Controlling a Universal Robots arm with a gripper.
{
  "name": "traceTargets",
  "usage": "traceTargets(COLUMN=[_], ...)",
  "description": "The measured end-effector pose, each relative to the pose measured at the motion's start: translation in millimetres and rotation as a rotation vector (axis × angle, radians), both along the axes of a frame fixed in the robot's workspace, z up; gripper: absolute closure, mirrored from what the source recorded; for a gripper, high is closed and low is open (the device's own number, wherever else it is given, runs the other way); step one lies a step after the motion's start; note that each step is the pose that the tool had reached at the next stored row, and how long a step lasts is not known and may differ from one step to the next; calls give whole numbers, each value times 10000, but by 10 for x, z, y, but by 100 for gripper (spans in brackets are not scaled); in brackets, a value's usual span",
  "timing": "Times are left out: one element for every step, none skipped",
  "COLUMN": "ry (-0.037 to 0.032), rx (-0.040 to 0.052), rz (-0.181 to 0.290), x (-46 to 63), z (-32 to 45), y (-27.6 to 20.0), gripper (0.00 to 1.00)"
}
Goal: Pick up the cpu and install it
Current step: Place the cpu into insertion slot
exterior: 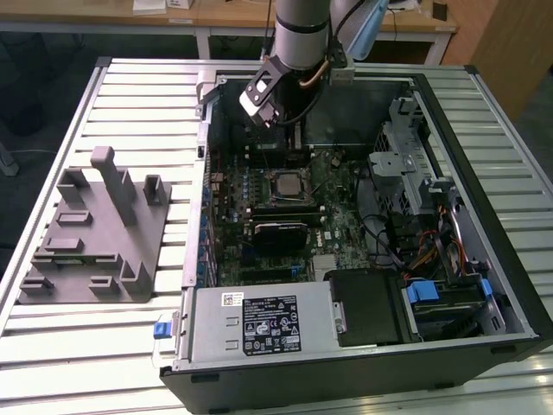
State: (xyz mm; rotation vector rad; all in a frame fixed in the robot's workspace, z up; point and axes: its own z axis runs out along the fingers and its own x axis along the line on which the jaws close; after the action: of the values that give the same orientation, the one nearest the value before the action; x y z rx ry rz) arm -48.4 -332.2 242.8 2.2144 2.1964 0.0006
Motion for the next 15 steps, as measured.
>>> traceTargets(ry=[0, 0, 1, 1, 0, -1, -3, -2, -1, -1, -1, -1, 0, 0, -1], rx=[-4, -6, -12, -15, -16, -14, -12, -13, -15, -15, -15, -15, -16, -15, -15], rz=[-1, 0, 0, 0, -1, -1, 0, -1, 0, 0, -1, -1, -1, -1, 0], x=[0, 0, 0, 0, 0, 0, 0, 0, 0, 0, 0, 0, 0, 0, 0], z=[31, 58, 83, 102, 111, 111, 111, 112, 114, 115, 115, 116, 117, 118, 119], y=[0, 0, 0, 0, 0, 0, 0, 0, 0, 0, 0, 0, 0, 0, 0], gripper=[89, 89, 89, 89, 89, 89, 89, 89, 89, 89, 89, 89, 89, 89, 89])
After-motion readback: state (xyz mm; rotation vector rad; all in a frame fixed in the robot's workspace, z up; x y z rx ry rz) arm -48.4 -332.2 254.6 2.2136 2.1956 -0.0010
